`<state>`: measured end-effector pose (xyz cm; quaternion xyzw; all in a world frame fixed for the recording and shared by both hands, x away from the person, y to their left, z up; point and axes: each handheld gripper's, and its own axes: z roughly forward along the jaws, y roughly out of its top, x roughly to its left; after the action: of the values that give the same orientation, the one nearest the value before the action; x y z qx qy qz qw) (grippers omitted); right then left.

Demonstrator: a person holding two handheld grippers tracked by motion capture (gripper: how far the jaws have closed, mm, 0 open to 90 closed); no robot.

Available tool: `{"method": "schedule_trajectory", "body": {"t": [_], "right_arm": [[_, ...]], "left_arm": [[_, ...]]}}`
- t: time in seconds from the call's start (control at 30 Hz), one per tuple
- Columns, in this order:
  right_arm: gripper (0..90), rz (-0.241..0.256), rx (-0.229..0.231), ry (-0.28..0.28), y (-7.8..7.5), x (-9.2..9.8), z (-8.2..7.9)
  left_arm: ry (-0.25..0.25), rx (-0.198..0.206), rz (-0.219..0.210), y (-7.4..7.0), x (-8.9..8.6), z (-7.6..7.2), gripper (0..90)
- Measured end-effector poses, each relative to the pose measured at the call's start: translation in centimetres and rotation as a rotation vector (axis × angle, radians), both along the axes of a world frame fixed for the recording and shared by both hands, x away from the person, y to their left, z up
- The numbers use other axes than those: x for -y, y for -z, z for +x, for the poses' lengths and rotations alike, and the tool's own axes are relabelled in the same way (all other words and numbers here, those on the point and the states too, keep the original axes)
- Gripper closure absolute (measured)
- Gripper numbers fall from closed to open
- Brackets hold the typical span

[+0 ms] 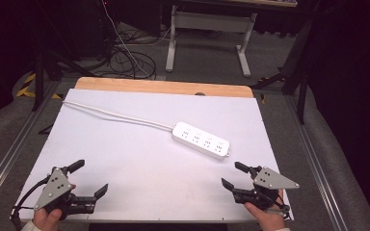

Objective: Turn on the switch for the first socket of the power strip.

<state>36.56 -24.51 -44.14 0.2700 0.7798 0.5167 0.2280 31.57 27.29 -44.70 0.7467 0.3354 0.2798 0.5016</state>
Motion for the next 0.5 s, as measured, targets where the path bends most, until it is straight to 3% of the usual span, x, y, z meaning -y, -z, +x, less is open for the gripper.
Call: {"method": "schedule_trajectory", "body": {"t": [0.13,0.5], "right_arm": [[29.4,-0.002,-0.002,0.001,0.07,-0.04,0.0],[29.3,-0.012,0.002,0.006,0.02,-0.11,0.01]], "left_arm": [[0.039,-0.021,-0.018,-0.3,-0.17,-0.06,0.2],[0.009,-0.002,0.013,-0.3,-0.06,-0.14,0.2]]}}
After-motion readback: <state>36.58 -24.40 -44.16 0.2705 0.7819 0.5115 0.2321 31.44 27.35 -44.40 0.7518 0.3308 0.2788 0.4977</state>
